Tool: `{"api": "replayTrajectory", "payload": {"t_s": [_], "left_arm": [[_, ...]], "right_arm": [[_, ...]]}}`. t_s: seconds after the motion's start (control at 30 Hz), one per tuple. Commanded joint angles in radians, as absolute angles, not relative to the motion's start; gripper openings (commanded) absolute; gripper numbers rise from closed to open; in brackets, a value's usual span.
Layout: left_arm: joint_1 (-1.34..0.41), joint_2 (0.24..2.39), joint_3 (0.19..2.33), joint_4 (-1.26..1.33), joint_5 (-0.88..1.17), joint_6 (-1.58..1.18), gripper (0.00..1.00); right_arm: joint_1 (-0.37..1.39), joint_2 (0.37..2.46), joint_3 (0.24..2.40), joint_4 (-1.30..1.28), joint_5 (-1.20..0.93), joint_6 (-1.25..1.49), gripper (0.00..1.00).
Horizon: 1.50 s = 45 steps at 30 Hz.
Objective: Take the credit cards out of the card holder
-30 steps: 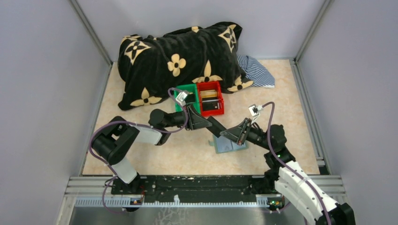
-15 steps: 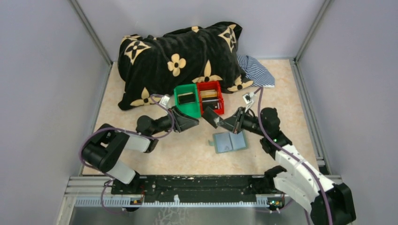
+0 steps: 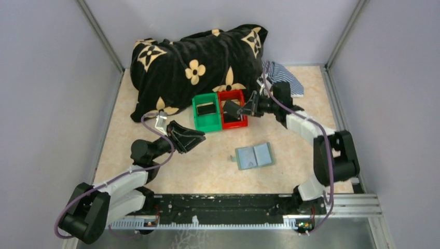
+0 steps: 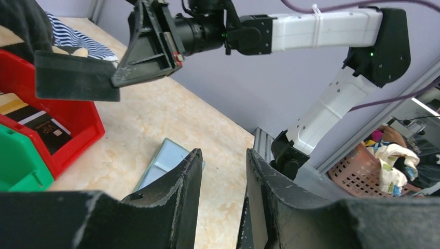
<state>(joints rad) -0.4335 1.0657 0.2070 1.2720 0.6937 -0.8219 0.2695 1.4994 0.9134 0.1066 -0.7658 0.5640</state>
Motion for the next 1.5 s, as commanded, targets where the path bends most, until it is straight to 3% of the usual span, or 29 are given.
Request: {"api": "replayTrajectory", "payload": {"t_s": [0.0,0.33,0.97,1.47], "left_arm": [[-0.427,0.979,0.190,1.091,0.658,-0.735,0.43],[-0.427,0.949,0.159,1.083,0.667,-0.736,0.42],[-0.425,0.994,0.154,1.132,0.687,-0.742,0.42],[-0.417,0.949,0.162,1.061,0.693,-0.713,0.42]], "right_arm": [[0.261,1.611,1.089,0.027,-0.734,0.474,0.00],[0.259,1.829,1.330,-0.226,-0.645,0.298,0.00],[0.263,2.005,1.493,-0.318,-0.671,0.227,0.00],[0.326,2.161,1.790,-0.596,-0.580,0.115,0.00]]}}
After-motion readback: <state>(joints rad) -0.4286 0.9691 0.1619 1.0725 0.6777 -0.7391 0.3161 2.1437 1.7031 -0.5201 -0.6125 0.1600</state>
